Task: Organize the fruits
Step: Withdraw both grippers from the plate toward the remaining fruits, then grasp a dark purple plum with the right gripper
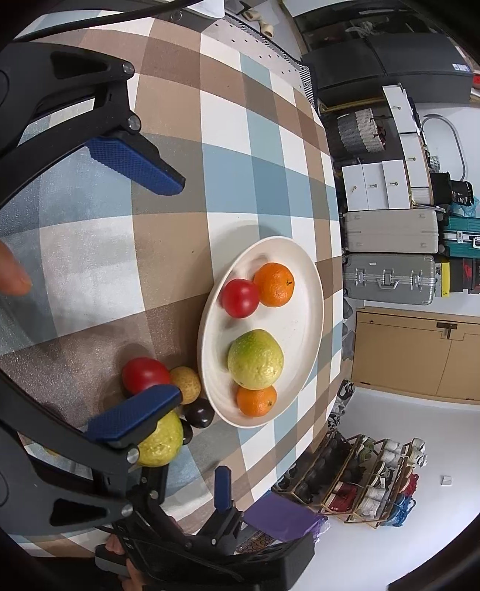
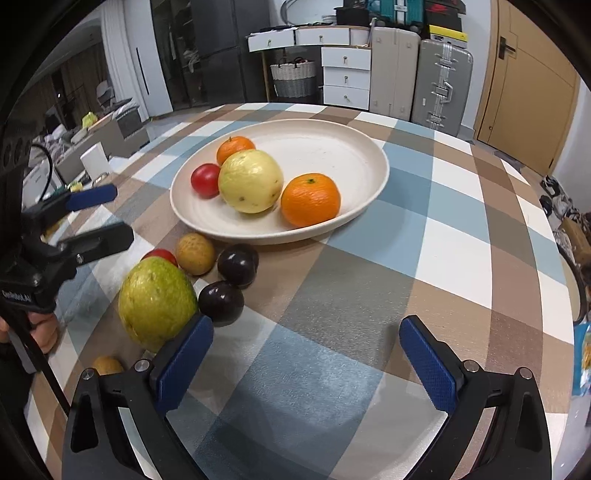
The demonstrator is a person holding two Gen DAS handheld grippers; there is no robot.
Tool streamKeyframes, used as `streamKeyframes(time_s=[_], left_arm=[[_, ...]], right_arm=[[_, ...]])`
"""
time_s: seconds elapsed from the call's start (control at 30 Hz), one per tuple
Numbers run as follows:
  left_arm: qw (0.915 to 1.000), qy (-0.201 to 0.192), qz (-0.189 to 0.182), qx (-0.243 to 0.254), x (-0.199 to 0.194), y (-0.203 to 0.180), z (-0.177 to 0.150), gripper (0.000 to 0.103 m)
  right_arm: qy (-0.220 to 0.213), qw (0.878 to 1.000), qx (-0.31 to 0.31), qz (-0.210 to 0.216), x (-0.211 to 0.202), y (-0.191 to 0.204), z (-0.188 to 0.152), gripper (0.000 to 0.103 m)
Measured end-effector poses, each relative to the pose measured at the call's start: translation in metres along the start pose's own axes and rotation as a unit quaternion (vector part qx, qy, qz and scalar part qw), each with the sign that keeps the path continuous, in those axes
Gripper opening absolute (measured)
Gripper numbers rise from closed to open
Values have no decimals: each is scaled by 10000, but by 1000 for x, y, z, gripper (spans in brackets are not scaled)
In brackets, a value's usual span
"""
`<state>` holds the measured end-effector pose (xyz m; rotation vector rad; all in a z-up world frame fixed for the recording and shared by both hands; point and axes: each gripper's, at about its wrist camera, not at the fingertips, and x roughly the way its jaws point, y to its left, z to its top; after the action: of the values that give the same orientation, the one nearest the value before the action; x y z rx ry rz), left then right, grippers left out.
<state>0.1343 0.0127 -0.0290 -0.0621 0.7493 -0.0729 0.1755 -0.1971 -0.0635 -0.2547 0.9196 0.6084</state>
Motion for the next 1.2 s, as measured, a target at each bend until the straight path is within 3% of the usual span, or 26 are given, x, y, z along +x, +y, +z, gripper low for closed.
streamKeyframes(time_s=[0.3,0.37,0.43,0.67,0.9,1.2], left_arm=[[10000,1,4,-22,1,3,1,102],[10000,4,1,-25,1,3,1,102],[10000,6,-4,-26,0,3,0,102],[10000,14,-7,-21,1,3,0,102],[10000,22,-5,-22,2,2,0,102],[10000,27,-14,-43,3,2,-1,102]], right_arm=[[-110,9994,-298,150,-1,17,3,101],[-128,9991,-345,212,0,20,5,96],[-41,9990,-388,205,3,23,5,80],[-98,9982,-448,394,1,28,5,66],[-105,9966,-697,432,-1,41,3,40],[-138,9955,-777,530,-3,44,2,27]])
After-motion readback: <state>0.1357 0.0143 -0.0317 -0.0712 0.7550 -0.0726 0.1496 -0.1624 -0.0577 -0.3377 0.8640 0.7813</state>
